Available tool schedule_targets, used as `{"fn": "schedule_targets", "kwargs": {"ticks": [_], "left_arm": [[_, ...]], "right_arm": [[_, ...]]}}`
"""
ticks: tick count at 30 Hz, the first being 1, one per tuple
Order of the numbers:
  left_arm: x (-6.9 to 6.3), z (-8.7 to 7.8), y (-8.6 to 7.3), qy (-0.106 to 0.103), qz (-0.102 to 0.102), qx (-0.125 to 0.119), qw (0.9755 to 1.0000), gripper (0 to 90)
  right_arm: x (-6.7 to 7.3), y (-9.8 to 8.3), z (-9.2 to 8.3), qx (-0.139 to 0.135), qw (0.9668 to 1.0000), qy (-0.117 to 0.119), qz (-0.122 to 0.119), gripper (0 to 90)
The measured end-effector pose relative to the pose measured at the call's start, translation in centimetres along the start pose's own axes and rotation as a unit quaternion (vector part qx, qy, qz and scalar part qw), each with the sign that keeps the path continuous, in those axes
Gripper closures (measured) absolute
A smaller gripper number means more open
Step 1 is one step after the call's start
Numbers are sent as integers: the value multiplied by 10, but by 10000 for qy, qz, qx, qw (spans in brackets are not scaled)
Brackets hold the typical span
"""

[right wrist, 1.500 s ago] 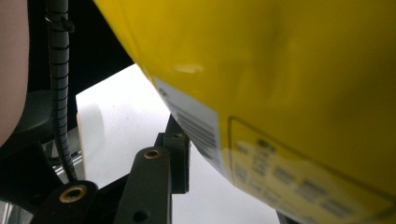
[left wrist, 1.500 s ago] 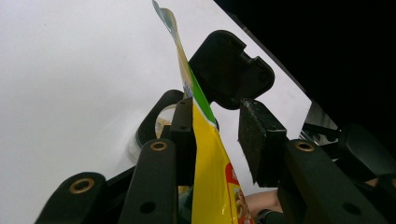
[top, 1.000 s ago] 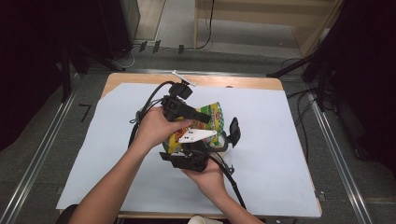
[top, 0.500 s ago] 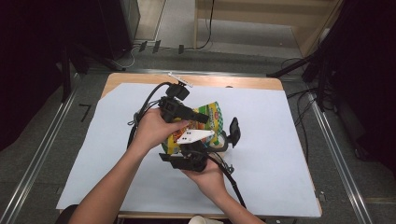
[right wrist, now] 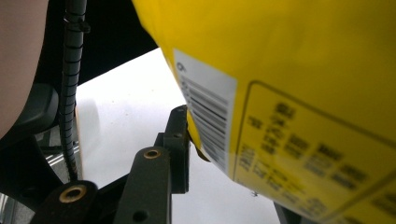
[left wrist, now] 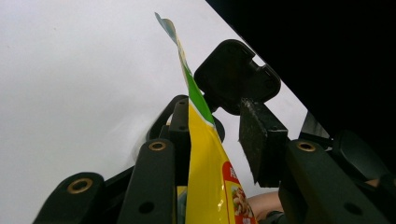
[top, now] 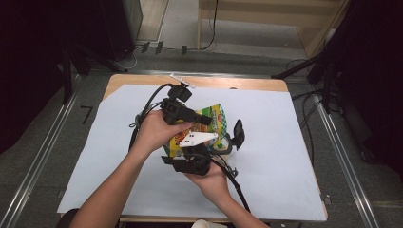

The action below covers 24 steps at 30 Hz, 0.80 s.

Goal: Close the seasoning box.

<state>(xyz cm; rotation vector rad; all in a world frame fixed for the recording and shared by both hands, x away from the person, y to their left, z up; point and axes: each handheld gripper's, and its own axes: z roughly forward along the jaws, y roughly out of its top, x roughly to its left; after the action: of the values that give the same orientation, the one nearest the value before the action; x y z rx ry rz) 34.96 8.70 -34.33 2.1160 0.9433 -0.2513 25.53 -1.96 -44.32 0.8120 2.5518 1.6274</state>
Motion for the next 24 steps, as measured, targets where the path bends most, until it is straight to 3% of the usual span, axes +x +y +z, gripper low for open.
{"fn": "schedule_targets", "kwargs": {"ticks": [24], "left_arm": [[2, 2, 1, 90, -35, 25, 10000, 667]], "right_arm": [[2, 1, -3, -80, 9999, 59, 86, 676]]}}
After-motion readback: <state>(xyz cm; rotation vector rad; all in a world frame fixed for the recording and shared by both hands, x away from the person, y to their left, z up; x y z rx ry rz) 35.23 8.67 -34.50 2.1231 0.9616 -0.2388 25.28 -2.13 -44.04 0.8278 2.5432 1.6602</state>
